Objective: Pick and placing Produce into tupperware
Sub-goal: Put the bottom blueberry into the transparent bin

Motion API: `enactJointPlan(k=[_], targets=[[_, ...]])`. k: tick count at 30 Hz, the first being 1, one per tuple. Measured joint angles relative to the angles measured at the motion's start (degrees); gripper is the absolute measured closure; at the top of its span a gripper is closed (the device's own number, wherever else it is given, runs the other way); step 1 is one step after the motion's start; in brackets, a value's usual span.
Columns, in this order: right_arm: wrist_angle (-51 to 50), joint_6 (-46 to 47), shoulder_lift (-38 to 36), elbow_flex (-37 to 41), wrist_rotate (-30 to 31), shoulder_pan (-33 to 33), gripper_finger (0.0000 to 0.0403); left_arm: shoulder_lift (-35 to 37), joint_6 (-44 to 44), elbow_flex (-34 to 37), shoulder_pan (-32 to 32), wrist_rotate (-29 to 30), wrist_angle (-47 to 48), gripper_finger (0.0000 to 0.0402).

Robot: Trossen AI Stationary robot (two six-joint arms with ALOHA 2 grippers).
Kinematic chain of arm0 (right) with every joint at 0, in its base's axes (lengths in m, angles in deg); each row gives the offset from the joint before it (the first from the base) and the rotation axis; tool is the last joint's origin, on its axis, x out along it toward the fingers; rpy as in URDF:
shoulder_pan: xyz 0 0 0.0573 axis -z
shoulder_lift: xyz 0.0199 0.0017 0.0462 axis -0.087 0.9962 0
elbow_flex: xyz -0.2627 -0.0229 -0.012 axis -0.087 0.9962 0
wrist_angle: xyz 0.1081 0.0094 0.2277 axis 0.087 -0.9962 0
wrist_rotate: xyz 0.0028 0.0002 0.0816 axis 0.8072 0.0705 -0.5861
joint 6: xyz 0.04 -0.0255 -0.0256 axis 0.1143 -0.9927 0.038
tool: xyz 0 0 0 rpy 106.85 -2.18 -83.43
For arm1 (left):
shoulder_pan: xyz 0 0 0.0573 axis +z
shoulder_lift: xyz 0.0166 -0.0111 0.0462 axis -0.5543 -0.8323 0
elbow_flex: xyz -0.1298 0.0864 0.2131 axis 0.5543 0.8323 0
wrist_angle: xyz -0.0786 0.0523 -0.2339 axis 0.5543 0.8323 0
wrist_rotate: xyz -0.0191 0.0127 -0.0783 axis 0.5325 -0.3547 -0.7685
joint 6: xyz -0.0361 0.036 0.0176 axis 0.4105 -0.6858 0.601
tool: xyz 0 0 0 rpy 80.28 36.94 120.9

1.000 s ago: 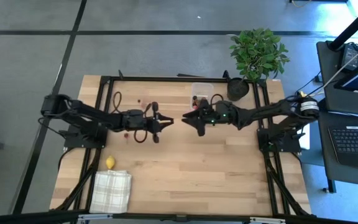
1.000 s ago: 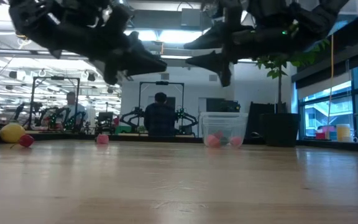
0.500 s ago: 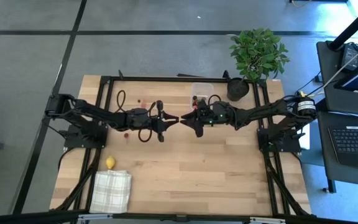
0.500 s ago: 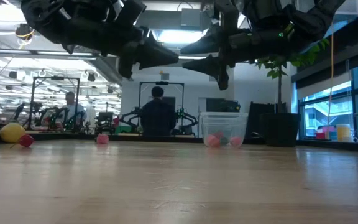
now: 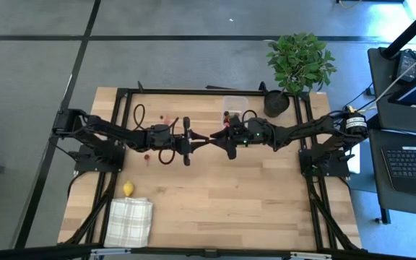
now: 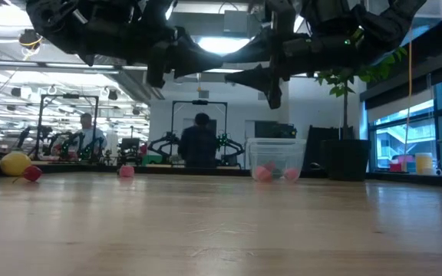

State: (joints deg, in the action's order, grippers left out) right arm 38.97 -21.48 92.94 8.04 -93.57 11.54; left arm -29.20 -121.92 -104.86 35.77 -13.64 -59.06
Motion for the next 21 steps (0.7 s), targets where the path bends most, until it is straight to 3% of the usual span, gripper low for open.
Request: enactJointPlan(k=[21], targets=[[0.35,0.61,0.0,0.0,-2.45,-0.13,0.0237,-4.04,-4.31,-0.02,0.0,2.21,-5.82,0.0344]])
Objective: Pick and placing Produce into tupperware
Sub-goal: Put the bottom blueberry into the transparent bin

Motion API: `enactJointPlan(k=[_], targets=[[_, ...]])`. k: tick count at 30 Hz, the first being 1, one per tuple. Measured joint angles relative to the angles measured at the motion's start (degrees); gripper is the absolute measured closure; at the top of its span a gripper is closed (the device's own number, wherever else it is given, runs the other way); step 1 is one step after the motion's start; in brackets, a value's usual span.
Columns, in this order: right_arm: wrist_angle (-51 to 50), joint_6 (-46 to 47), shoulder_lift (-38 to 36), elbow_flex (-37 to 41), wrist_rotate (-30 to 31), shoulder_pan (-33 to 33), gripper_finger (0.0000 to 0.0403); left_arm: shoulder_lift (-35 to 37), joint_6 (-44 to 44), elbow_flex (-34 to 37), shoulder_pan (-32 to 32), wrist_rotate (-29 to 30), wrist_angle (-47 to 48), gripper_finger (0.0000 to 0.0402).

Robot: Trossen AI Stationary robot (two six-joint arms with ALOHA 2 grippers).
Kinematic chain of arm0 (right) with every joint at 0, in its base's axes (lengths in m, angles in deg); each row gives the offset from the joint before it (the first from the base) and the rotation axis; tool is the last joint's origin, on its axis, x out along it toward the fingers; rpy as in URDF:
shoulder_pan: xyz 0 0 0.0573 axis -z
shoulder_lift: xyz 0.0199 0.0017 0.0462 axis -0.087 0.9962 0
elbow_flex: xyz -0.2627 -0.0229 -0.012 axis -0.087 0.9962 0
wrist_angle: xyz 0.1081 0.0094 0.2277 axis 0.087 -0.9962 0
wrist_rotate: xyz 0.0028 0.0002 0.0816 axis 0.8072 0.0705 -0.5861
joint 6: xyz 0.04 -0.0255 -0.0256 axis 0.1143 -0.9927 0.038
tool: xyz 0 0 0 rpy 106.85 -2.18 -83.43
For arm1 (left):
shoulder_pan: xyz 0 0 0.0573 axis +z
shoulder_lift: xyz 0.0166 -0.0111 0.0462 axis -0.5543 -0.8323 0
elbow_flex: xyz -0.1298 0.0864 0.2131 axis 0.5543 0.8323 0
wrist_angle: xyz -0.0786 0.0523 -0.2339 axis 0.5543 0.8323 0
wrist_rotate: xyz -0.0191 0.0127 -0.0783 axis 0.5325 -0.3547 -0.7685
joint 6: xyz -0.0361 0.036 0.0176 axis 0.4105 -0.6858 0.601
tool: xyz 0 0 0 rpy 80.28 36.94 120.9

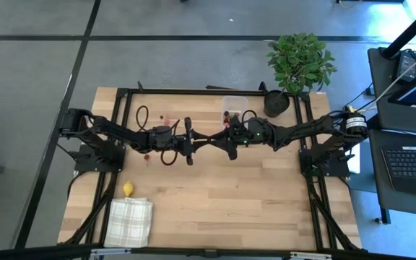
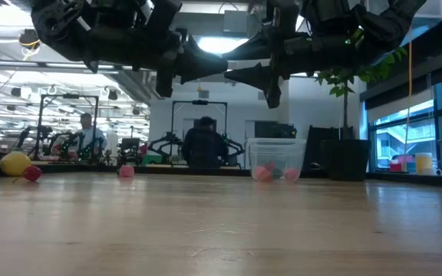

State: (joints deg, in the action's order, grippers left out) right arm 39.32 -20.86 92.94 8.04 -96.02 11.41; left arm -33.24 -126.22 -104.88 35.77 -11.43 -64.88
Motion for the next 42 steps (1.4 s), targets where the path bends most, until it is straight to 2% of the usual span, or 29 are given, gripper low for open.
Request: enactJointPlan(k=[17,22,31,35,42], targets=[[0.02,-0.61,0.0,0.0,-0.46,0.0,0.0237,0.02,0.1,0.02,0.0,-2.41,-1.31,0.0344],[0.29,-0.66,0.0,0.0,-1.39,-0.07,0.0237,0.02,0.28,0.02,0.02,-5.12,-1.38,0.0344],[0.86,-0.66,0.0,0.0,-1.93,-0.04,0.0239,0.02,0.29,0.02,0.0,-5.42,-1.62,0.0344],[0.9,-0.79,0.0,0.0,-2.09,-0.06,0.0259,0.02,0.28,0.02,0.0,-5.41,-1.6,0.0344],[1.02,-2.16,-0.04,-0.02,-3.49,-0.15,0.0318,0.02,0.09,0.07,-0.02,-5.4,-1.71,0.0344]])
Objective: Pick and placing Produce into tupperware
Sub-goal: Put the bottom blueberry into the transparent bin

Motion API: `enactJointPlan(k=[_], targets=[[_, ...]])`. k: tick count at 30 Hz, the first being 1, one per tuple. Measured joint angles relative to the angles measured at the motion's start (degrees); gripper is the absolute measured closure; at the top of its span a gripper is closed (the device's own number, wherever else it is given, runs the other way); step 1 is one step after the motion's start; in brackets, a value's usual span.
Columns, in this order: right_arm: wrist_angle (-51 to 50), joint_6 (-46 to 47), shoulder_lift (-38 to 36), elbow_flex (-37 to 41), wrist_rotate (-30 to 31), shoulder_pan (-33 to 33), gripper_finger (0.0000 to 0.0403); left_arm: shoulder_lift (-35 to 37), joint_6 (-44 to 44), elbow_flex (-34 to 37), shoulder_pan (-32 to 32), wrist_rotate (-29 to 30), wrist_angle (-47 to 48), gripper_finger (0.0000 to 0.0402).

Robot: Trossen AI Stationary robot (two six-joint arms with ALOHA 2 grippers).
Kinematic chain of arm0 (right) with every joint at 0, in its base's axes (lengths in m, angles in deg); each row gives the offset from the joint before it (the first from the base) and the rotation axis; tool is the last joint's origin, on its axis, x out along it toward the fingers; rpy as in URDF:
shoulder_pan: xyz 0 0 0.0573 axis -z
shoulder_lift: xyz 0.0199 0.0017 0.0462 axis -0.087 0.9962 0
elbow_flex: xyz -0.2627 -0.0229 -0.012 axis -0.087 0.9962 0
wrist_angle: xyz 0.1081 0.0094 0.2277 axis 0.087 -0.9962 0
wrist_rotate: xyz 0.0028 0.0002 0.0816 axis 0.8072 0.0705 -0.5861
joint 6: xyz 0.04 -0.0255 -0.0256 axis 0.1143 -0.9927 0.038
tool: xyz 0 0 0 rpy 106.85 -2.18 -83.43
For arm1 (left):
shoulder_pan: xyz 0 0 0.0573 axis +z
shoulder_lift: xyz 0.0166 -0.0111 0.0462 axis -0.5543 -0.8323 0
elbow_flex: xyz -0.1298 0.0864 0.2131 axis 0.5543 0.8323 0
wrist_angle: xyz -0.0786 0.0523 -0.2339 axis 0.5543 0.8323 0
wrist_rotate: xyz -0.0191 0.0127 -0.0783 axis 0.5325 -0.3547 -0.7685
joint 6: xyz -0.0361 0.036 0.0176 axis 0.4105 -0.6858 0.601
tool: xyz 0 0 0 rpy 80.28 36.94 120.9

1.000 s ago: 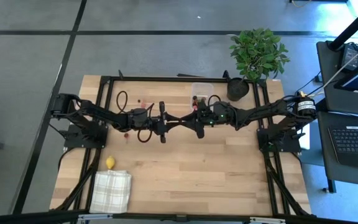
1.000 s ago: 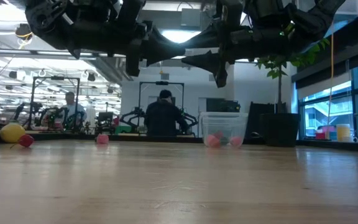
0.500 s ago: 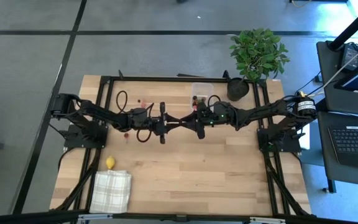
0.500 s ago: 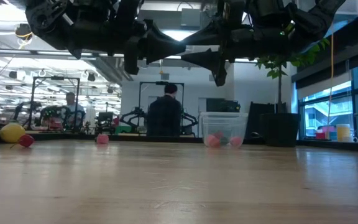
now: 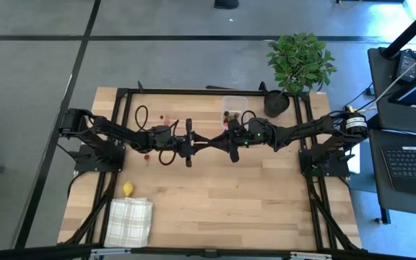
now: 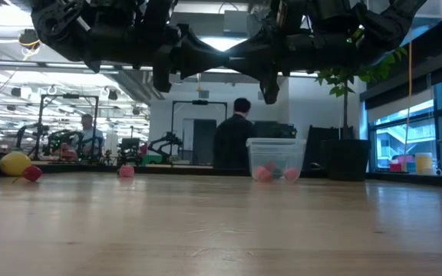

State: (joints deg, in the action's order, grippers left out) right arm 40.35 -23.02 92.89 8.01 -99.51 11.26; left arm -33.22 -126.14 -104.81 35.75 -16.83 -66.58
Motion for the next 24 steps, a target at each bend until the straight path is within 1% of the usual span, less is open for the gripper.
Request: enactJointPlan(k=[4,10,20,24], targets=[[-0.08,-0.54,-0.02,0.0,0.02,-0.18,0.0335,0.0,-0.48,0.04,0.0,-0.02,-0.02,0.0344],[-0.15,-1.56,-0.04,0.0,-0.14,-0.18,0.0346,0.0,-0.44,0.04,0.0,0.02,-0.04,0.0344],[-0.12,-1.28,-0.04,0.0,-1.01,-0.18,0.0347,0.02,0.07,0.04,0.0,-0.02,-0.2,0.0344],[0.09,-1.33,-0.04,0.0,-1.01,-0.18,0.0335,0.01,0.22,0.04,0.0,-0.03,-0.32,0.0344]])
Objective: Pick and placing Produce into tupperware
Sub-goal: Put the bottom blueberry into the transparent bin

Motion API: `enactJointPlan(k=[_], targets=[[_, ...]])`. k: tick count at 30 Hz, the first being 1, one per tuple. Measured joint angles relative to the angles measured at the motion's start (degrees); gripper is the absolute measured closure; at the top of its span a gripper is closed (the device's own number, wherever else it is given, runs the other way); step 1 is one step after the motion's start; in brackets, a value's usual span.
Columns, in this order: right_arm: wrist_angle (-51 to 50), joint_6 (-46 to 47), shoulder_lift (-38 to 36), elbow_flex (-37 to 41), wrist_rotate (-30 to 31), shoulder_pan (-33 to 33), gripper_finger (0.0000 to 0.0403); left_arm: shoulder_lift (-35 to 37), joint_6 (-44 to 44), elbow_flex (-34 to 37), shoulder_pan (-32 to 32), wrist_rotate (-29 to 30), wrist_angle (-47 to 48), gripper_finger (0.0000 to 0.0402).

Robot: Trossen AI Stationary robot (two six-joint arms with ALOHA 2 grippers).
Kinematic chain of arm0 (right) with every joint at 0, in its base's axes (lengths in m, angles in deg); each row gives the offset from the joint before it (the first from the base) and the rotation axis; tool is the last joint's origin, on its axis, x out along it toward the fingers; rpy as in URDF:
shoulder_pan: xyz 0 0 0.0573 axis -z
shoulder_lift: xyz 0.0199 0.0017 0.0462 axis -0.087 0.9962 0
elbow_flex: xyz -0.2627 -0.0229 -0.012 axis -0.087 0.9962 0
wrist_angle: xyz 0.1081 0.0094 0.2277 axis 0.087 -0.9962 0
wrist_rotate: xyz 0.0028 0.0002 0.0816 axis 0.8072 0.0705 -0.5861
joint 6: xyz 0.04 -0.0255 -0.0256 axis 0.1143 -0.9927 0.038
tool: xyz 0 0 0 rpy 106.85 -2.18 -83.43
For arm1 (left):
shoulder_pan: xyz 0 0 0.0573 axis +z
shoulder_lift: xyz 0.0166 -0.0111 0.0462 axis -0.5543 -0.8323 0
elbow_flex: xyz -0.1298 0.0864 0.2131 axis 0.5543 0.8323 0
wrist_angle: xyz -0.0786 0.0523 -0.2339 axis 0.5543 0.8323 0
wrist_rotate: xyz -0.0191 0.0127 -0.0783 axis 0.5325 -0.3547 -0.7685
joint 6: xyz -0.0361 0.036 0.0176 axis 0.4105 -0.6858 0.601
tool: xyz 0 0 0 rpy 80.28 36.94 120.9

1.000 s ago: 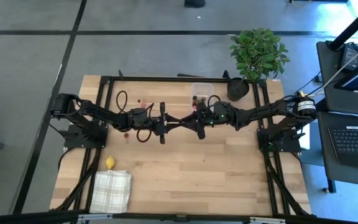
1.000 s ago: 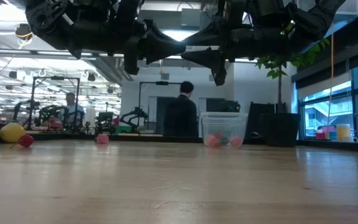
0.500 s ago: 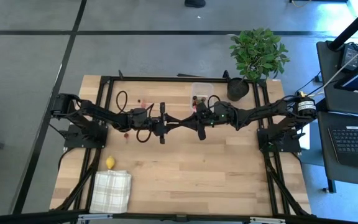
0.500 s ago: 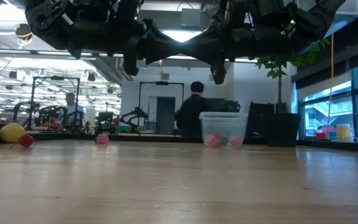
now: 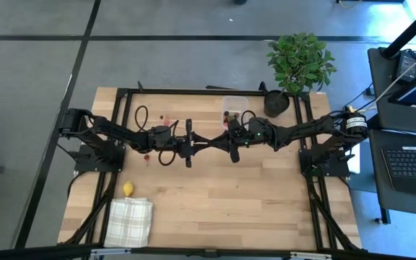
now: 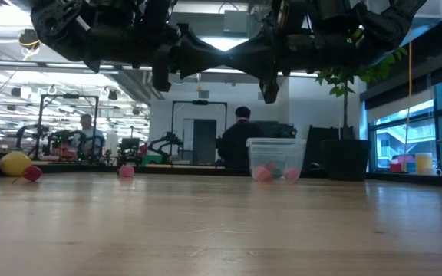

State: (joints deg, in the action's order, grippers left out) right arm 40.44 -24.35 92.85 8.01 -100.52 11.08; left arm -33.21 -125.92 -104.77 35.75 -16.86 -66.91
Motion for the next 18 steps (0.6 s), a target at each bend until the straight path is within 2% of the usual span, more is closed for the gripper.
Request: enactJointPlan(k=[13,18], targets=[[1.98,-0.06,0.09,0.0,0.24,0.0,0.0277,0.07,0.2,-0.13,0.0,-0.01,-0.57,0.0344],[2.32,0.03,0.09,0.0,0.22,0.0,0.0266,0.07,0.15,-0.13,0.0,-0.28,-0.55,0.0344]])
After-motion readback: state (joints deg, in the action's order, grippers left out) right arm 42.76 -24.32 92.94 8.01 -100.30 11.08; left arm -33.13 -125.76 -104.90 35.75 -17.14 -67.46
